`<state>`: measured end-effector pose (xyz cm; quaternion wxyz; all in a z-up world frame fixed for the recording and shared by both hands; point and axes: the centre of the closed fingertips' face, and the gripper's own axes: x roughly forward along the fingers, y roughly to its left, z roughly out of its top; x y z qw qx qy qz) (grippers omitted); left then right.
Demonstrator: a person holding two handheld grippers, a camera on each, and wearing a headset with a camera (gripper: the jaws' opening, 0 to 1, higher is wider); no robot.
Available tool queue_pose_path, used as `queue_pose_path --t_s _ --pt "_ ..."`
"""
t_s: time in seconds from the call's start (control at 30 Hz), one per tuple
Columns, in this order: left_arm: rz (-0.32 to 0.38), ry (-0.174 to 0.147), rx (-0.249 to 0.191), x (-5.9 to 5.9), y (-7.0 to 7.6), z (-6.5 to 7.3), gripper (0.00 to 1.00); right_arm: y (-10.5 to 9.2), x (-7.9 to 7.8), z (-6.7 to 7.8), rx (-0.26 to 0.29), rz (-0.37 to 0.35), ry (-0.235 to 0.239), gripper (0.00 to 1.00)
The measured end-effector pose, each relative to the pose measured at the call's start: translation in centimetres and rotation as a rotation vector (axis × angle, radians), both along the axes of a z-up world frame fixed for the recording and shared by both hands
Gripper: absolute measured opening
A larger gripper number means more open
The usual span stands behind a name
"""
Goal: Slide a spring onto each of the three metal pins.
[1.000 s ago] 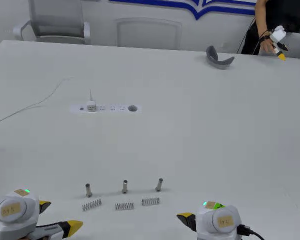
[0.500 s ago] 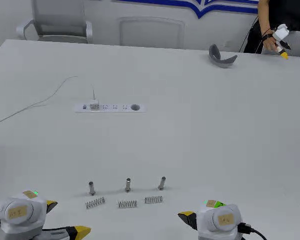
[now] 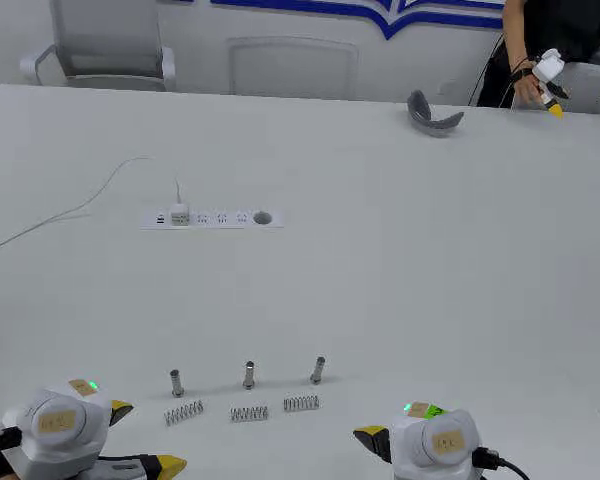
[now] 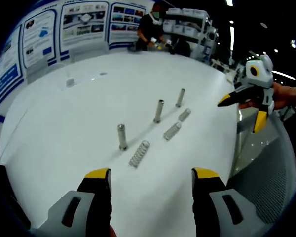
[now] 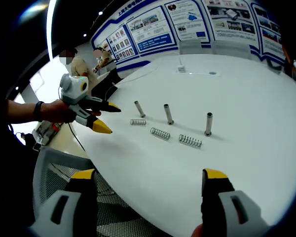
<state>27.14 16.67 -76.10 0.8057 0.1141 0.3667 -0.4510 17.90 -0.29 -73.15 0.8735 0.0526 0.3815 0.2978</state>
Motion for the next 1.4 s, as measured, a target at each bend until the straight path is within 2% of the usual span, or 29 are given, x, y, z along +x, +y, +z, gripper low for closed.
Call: queue_pose_path --t_s 0.33,0.4,0.5,0.67,0.83,1.4 --pt "-0.037 -0.009 0.013 0.9 -1.1 -0.6 0.57 -0.1 0.1 0.1 0.002 -0.007 0.001 0.88" --pt "-0.028 0.01 -0.006 1.1 -1.5 -0.9 0.56 0.0 0.1 0.1 0.004 -0.008 0.003 0.88" --pt "-0.032 0.005 0.008 1.5 -1.7 -1.5 0.53 0.0 0.2 0.0 0.004 -0.006 0.006 0.88" --pt "-0.021 0.01 0.006 2.0 -2.3 -1.9 0.49 0.0 0.3 0.0 0.006 -0.008 0.007 0.88" --pt "-0.009 0.021 0.009 2.4 -2.4 -2.4 0.43 0.0 0.2 -0.1 0.003 -0.005 0.011 0.88" --pt "0.008 0.026 0.029 3.2 -2.6 -3.8 0.26 -0.2 0.0 -0.4 0.005 -0.005 0.018 0.88"
